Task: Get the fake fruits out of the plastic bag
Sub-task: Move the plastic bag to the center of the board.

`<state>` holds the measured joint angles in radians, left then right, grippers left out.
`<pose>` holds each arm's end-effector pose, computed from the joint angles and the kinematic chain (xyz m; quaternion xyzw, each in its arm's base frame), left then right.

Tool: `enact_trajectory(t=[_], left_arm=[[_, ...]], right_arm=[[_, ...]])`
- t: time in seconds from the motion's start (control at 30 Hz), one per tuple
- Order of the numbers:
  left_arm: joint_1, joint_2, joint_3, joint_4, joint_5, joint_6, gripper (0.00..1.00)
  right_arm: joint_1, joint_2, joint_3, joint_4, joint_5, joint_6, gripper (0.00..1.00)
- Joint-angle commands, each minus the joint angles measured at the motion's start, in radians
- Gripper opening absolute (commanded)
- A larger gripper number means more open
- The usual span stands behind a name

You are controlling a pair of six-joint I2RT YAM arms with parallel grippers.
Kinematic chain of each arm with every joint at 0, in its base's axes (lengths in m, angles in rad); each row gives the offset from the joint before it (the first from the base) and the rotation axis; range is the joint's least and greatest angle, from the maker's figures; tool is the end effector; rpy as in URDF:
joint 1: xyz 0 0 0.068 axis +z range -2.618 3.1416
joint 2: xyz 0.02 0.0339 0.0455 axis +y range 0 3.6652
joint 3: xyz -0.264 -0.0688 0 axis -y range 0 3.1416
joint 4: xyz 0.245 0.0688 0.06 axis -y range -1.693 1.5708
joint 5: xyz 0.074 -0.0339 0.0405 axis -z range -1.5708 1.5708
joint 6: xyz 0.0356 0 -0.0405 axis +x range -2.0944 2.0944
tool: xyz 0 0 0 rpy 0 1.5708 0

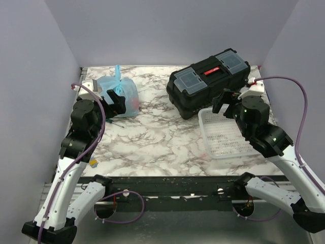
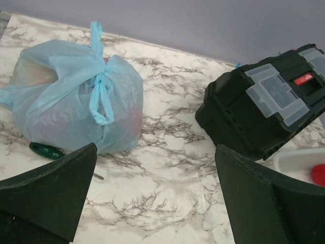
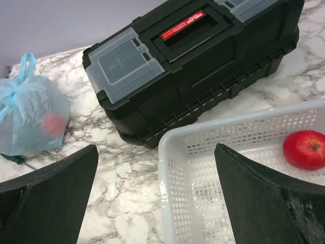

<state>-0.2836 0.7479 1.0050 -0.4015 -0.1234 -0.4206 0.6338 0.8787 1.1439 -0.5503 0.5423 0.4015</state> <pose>0.1513 -0.0395 0.3976 -0.0919 0.7503 -0.1814 0.6290 0.1499 0.0874 0.4095 0.0701 0.7846 0.0995 0.6080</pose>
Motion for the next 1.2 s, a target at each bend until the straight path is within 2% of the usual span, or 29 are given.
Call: enact_trajectory(t=[0.0,0.17,0.33,0.5,0.67,1.0,1.1,1.17], left_arm=[[0.018,0.085,0.036,-0.096,-0.161,-0.110,0.99],[0.095,0.214,0.094,-0.184,-0.142,-0.177,0.99],[0.211,0.306,0.097,-0.171,0.056,-0.230,0.97],[0.260,0.410,0.123,-0.133,0.178,-0.263,0.92],[0.307,0.510,0.135,-0.060,0.331,-0.357,0.86],[0.320,0.679,0.167,-0.015,0.306,-0.511,0.77],[0.322,0.719,0.167,0.004,0.299,-0.539,0.65],[0.325,0.743,0.174,0.017,0.297,-0.541,0.52]], right_arm=[[0.004,0.050,0.013,-0.055,0.005,0.028,1.00],[0.004,0.093,0.017,-0.089,-0.016,0.037,1.00],[0.004,0.117,0.012,-0.094,-0.021,0.038,1.00],[0.005,0.141,0.027,-0.110,-0.011,0.057,1.00],[0.004,0.138,0.018,-0.105,-0.003,0.075,1.00],[0.004,0.110,0.019,-0.130,-0.007,0.060,1.00],[0.005,0.101,0.022,-0.131,-0.005,0.061,1.00],[0.004,0.103,0.027,-0.135,-0.012,0.060,1.00]])
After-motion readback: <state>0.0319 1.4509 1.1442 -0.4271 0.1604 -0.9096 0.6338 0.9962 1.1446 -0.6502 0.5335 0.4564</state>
